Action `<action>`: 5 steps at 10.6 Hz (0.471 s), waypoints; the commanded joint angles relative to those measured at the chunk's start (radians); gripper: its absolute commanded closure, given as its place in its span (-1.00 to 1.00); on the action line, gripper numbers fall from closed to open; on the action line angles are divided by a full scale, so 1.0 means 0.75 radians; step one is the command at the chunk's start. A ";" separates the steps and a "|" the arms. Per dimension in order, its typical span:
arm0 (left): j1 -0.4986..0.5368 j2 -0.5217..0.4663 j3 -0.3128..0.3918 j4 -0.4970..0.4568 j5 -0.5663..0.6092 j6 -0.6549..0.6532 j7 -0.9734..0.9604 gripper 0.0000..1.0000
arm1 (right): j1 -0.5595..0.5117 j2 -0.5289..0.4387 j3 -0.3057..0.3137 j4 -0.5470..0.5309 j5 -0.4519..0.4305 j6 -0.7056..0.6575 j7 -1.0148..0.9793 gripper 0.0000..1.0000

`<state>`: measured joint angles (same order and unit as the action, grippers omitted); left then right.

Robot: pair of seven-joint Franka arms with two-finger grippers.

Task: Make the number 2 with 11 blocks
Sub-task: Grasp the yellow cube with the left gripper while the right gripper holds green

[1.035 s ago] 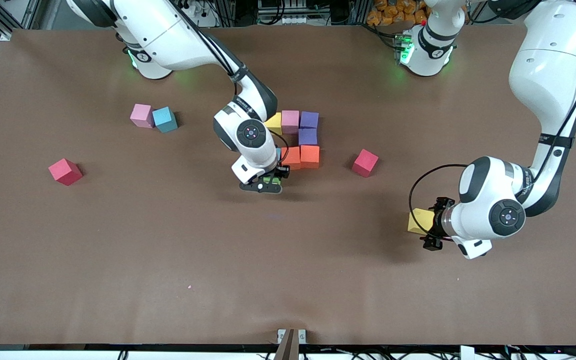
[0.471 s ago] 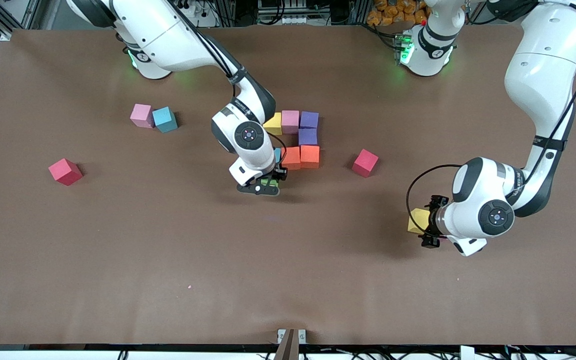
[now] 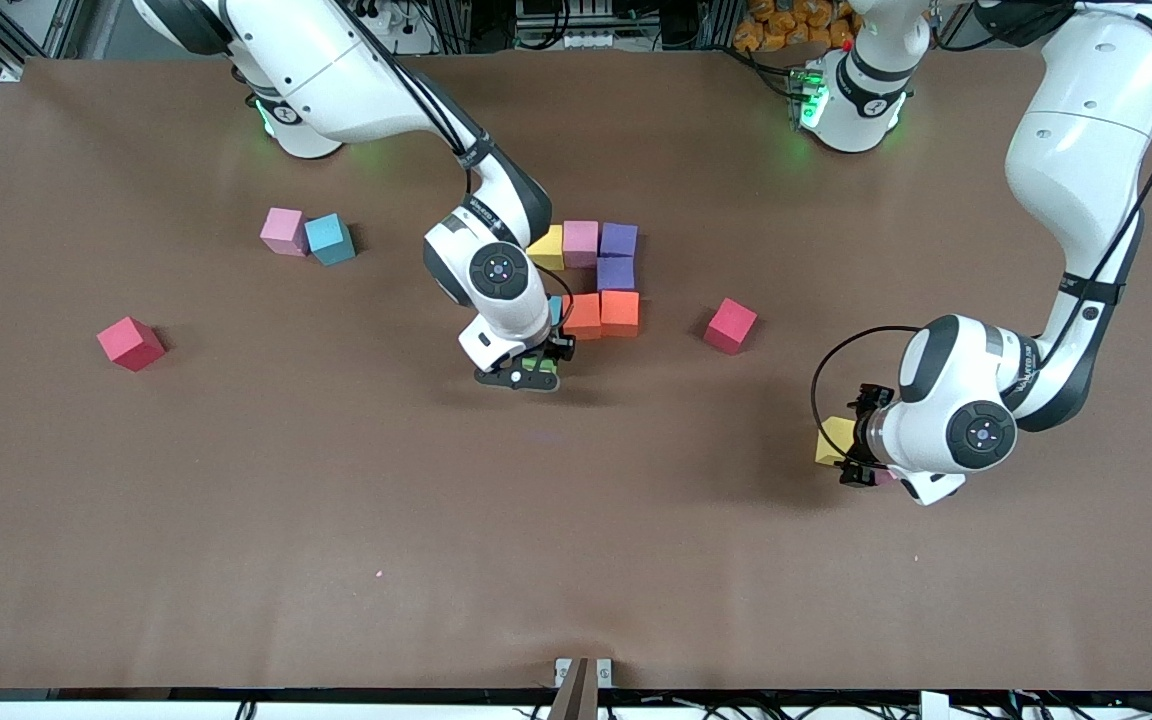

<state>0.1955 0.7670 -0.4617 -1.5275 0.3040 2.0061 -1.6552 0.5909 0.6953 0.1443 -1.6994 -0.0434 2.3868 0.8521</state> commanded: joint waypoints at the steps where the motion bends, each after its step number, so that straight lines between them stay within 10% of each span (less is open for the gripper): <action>1: -0.005 0.016 0.000 -0.013 0.073 0.027 -0.033 -1.00 | 0.024 0.022 -0.010 0.036 0.007 -0.012 0.011 0.36; 5: -0.007 0.051 0.004 -0.005 0.081 0.045 -0.033 -1.00 | 0.030 0.022 -0.012 0.036 0.007 -0.012 0.011 0.36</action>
<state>0.1950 0.7992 -0.4615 -1.5315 0.3343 2.0297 -1.6552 0.5988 0.6955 0.1444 -1.6989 -0.0428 2.3867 0.8525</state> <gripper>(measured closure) 0.000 0.392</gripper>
